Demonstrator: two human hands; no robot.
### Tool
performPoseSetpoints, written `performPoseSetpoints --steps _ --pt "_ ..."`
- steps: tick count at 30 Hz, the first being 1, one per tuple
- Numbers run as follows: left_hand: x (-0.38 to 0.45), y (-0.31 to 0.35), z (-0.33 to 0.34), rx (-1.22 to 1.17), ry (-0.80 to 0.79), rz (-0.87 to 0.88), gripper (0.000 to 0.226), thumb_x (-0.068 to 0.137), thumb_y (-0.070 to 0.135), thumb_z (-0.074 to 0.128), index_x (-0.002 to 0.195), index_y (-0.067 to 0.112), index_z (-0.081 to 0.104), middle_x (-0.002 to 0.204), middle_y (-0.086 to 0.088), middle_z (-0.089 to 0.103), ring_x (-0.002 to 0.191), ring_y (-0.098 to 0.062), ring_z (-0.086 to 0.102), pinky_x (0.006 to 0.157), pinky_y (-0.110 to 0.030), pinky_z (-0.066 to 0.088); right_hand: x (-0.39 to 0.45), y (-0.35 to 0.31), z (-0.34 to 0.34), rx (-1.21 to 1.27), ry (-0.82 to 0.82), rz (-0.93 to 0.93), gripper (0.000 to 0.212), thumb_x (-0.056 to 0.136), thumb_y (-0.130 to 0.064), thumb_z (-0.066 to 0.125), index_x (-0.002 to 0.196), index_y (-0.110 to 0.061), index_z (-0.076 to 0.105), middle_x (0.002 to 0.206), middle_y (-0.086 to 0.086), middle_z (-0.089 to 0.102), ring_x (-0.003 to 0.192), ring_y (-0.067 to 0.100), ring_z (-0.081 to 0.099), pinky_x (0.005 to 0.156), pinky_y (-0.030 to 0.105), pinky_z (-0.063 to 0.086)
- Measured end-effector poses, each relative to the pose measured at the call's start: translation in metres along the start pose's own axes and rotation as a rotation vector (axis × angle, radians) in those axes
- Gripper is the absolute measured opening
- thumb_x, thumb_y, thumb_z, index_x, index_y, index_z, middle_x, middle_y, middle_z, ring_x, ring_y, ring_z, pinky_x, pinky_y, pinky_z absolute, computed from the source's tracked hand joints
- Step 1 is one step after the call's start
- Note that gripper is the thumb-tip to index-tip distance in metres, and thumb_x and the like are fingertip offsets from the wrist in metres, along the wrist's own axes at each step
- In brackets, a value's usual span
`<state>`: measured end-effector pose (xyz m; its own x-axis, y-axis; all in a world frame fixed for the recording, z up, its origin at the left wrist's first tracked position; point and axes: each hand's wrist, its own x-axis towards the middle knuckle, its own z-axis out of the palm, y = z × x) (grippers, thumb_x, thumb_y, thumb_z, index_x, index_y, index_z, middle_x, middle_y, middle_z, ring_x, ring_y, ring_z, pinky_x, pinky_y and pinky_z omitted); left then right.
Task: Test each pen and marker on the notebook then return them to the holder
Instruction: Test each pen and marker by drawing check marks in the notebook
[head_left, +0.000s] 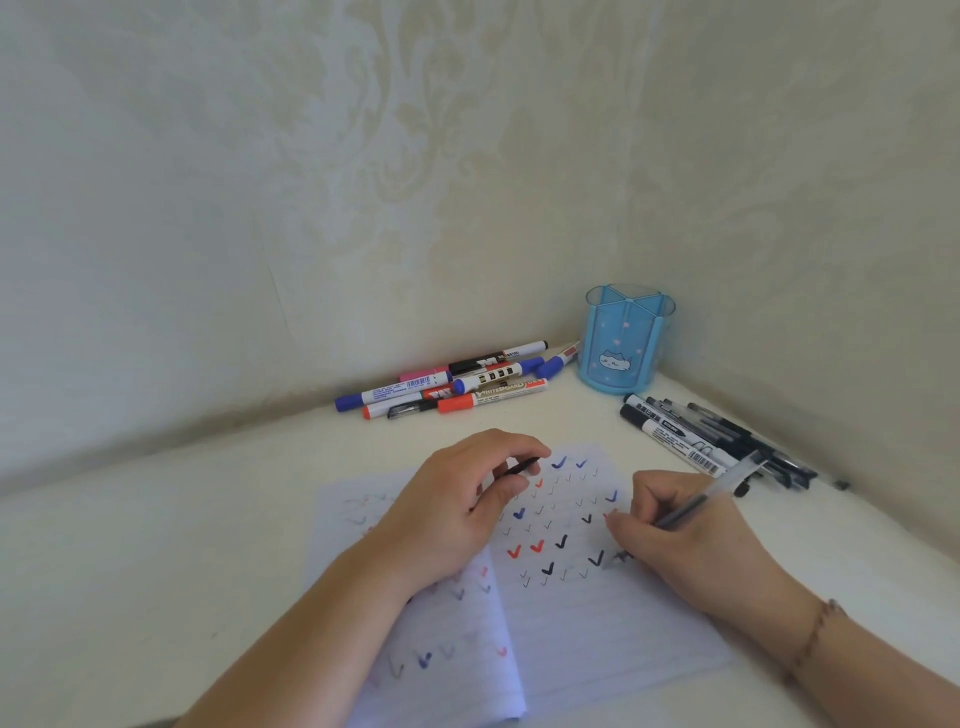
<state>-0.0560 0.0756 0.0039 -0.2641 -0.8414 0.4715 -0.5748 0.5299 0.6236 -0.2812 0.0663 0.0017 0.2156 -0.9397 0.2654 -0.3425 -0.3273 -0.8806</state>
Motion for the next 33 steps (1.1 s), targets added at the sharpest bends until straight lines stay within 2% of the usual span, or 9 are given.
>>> performPoseSetpoints --steps 2,7,12,17,19,21,24,29,33 --pt "0.000 0.000 0.000 -0.002 -0.002 -0.004 0.029 0.095 0.009 0.059 0.117 0.028 0.064 0.106 0.019 0.065 0.101 0.002 0.059 0.086 -0.008 0.041 -0.001 0.000 0.001 0.007 -0.020 -0.002 0.044 0.074 0.010 0.068 0.048 -0.002 0.035 0.043 -0.001 0.039 0.040 0.001 0.034 0.044 0.015 0.026" --pt "0.001 -0.002 0.000 -0.021 0.028 -0.012 0.032 0.095 0.010 0.060 0.115 0.033 0.065 0.108 0.020 0.066 0.103 0.000 0.060 0.087 -0.012 0.044 0.001 -0.001 -0.001 -0.034 -0.059 -0.007 0.048 0.074 0.011 0.066 0.046 -0.010 0.033 0.048 0.019 0.038 0.048 0.011 0.032 0.048 0.026 0.024" --pt "0.001 0.005 -0.002 -0.087 0.030 -0.042 0.038 0.095 0.008 0.060 0.110 0.042 0.063 0.101 0.022 0.070 0.099 0.003 0.064 0.079 -0.006 0.044 0.003 -0.001 -0.002 -0.027 -0.033 0.002 0.049 0.076 0.008 0.068 0.049 -0.012 0.032 0.048 0.003 0.033 0.049 0.012 0.033 0.048 0.026 0.024" --pt "0.001 0.004 -0.002 -0.153 0.032 -0.098 0.051 0.094 0.007 0.060 0.112 0.054 0.057 0.100 0.021 0.069 0.074 -0.009 0.066 0.069 -0.015 0.049 0.005 -0.016 -0.006 0.411 -0.028 0.068 0.034 0.063 -0.014 0.086 0.056 -0.017 0.053 0.044 -0.002 0.040 0.038 0.008 0.027 0.038 0.014 0.023" --pt "0.001 0.004 -0.001 -0.215 0.035 -0.130 0.049 0.092 0.008 0.063 0.114 0.051 0.056 0.098 0.016 0.070 0.069 -0.012 0.067 0.072 -0.022 0.053 0.006 -0.019 -0.009 0.543 -0.066 0.050 0.019 0.060 -0.018 0.083 0.063 -0.016 0.064 0.051 0.005 0.054 0.042 0.012 0.039 0.040 0.017 0.024" --pt "0.002 0.004 -0.001 -0.263 0.055 -0.145 0.042 0.091 0.008 0.066 0.113 0.042 0.058 0.096 0.013 0.072 0.073 -0.011 0.069 0.078 -0.024 0.055 0.007 -0.020 -0.012 0.558 -0.120 0.038 0.006 0.068 -0.015 0.072 0.074 -0.016 0.073 0.067 0.016 0.068 0.047 0.022 0.051 0.040 0.021 0.025" --pt "0.003 0.004 -0.001 -0.259 0.043 -0.144 0.034 0.089 0.007 0.068 0.107 0.036 0.062 0.094 0.015 0.073 0.085 -0.006 0.070 0.084 -0.020 0.053 0.007 -0.018 -0.013 0.556 -0.123 0.046 0.022 0.071 -0.006 0.057 0.081 -0.020 0.071 0.073 0.023 0.070 0.044 0.029 0.054 0.040 0.024 0.022" --pt "0.003 0.003 -0.002 -0.159 0.039 -0.072 0.031 0.088 0.012 0.069 0.100 0.041 0.066 0.097 0.018 0.070 0.093 -0.006 0.066 0.086 -0.021 0.052 0.008 -0.019 -0.010 0.521 -0.101 0.045 0.019 0.070 -0.005 0.060 0.069 -0.023 0.063 0.073 0.023 0.070 0.042 0.027 0.054 0.040 0.024 0.020" --pt "0.004 0.000 -0.001 -0.079 0.041 0.002 0.018 0.090 0.016 0.068 0.104 0.027 0.071 0.092 0.015 0.067 0.088 -0.011 0.063 0.079 -0.016 0.047 0.007 -0.019 -0.011 0.520 -0.097 0.053 0.013 0.070 -0.005 0.064 0.070 -0.019 0.065 0.074 0.024 0.071 0.041 0.027 0.053 0.039 0.022 0.023"
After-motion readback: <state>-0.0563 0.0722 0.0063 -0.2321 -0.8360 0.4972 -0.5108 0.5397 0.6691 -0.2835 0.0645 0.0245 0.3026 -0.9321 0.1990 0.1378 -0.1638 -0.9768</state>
